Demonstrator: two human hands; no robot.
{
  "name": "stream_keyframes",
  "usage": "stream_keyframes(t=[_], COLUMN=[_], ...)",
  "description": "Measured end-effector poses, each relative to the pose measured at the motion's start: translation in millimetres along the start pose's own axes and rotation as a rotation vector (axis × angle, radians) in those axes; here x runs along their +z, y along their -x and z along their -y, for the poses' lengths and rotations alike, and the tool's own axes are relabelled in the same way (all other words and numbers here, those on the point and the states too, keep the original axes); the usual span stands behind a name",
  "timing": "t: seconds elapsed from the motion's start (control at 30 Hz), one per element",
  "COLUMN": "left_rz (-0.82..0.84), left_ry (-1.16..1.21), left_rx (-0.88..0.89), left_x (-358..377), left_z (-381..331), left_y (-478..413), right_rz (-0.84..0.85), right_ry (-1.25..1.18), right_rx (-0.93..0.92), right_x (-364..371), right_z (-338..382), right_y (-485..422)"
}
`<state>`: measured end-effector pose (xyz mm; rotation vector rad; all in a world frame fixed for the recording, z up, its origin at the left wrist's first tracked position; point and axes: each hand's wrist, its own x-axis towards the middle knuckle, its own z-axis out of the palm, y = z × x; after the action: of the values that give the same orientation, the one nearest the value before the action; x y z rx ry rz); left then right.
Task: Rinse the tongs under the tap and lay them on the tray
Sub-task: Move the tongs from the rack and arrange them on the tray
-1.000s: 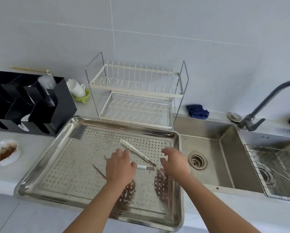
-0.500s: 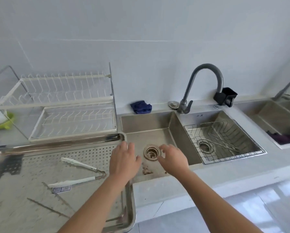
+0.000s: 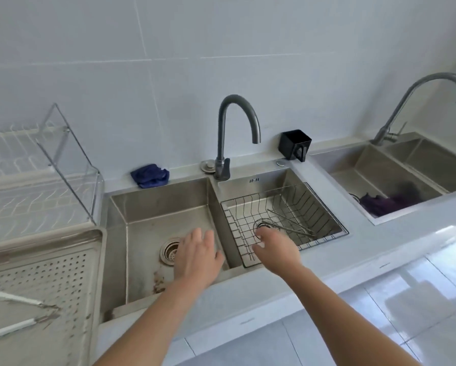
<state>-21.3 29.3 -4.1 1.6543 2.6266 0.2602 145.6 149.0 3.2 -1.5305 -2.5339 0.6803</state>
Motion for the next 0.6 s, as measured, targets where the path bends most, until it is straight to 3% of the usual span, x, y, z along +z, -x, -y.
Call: stream_keyframes(t=[0.43, 0.6], left_rz=[0.066, 0.142], left_ry=[0.047, 0.06], left_rx=[0.147, 0.101], left_x=[63.9, 95.5], left_z=[-56.6, -72.1], left_y=[-84.5, -109.0], right_rz=[0.058, 0.09], right_ry=[0.0, 0.061], right_rx=[0.17, 0.217], right_x=[-8.1, -9.6], right_z=[-72.7, -100.8], right_y=[-63.9, -91.9])
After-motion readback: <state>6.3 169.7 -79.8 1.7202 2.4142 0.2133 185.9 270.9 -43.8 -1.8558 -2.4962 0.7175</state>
